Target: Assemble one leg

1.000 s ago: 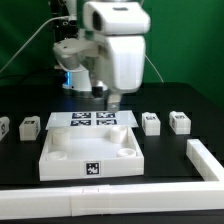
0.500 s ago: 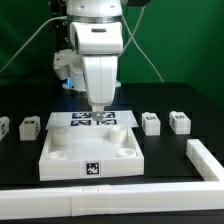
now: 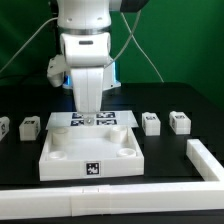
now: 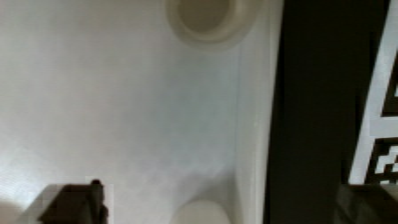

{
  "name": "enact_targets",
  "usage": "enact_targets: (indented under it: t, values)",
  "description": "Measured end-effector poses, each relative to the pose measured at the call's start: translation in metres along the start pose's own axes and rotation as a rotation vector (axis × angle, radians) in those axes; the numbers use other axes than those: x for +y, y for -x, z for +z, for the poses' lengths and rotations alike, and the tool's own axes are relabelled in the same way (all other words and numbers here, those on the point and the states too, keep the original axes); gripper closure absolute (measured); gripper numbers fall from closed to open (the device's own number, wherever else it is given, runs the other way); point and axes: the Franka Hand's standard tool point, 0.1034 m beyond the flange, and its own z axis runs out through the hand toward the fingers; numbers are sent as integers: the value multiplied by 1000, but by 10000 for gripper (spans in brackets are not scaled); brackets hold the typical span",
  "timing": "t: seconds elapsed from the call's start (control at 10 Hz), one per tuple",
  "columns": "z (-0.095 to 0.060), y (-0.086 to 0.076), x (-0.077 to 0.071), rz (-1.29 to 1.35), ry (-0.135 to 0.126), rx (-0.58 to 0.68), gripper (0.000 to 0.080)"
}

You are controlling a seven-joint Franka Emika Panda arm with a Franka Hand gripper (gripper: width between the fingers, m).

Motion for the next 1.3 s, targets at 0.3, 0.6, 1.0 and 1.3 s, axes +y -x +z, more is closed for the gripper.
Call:
enact_targets:
  t: [0.3,0.6,1.0,1.3]
  values:
    - [26,3,-11,25,5,17,150]
    - [29,6,-12,31,4,18,150]
    - [42,-5,-17,47,-20,25,150]
    - [45,-4,-17,51,-21,26,150]
